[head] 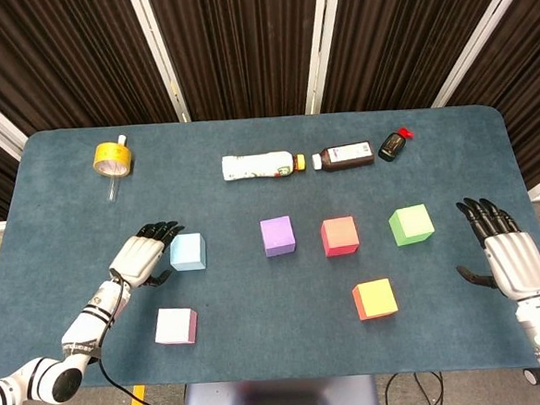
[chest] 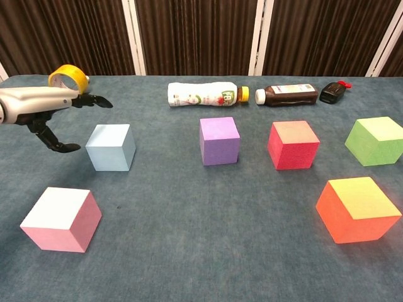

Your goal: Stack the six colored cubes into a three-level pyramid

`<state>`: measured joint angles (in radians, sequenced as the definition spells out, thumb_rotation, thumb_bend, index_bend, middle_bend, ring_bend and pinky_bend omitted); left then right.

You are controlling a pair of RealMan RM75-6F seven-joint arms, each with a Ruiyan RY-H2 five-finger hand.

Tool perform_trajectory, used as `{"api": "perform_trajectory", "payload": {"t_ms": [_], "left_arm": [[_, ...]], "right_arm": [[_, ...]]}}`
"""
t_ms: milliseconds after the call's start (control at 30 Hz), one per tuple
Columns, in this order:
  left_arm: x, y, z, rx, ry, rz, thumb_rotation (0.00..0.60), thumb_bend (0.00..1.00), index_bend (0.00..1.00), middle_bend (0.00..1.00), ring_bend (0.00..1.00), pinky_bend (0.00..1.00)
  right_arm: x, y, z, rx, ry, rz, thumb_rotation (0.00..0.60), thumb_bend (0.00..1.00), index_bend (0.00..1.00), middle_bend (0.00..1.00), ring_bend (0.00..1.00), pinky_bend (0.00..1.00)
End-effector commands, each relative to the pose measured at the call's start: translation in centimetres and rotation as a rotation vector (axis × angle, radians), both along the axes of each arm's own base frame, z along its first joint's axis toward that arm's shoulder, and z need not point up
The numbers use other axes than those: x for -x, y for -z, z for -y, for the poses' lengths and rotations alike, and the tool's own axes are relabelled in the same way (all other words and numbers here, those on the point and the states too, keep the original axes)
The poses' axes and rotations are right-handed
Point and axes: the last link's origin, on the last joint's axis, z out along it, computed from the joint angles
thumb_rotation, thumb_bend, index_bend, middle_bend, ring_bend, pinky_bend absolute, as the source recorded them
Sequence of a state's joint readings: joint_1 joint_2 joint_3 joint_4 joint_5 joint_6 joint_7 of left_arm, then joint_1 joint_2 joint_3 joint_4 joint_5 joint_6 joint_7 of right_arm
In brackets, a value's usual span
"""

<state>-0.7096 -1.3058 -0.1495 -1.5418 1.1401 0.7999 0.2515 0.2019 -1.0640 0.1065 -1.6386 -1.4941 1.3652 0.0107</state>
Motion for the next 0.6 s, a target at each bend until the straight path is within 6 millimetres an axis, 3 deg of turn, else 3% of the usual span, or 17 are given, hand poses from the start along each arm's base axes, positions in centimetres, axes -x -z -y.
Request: {"api": "perform_trajectory", "payload": {"t_ms": [33,333,433,600], "left_arm": [[0.3,0.9,-0.4,0.012,-0.027,0.004,0.6,0.38,0.0,0.0,0.0,0.09],[0.3,3.2,-2.0,0.036,-0.051,0.006,0.6,0.37,0.0,0.04,0.03,0.1],[0.3,3.9,-2.6,0.027,-0.042,-0.002,0.6,0.37,0.07,0.14,0.12,0.14],[-0.6,4.7,-3.5,-0.019,-0.019,0.044,0.6,0.37,0.29,0.38,0.34,0.28]], "right_arm": [[0.0,0.0,0.0,0.001,0.0,0.001,0.6,0.26,0.02,0.15,0.07,0.26],[0.3,-0.1,-0.2,0.002,0.015,-0.008,0.6,0.26,0.02,0.15,0.07,0.26],[0.5,-0.2,-0.3,0.006,0.025,-0.007,0.6,0.26,0.02,0.15,0.07,0.26],[0.7,-0.5,-0.5,0.018,0.033,-0.01,0.6,0.26,0.03,0.15,0.08,0.26]]}}
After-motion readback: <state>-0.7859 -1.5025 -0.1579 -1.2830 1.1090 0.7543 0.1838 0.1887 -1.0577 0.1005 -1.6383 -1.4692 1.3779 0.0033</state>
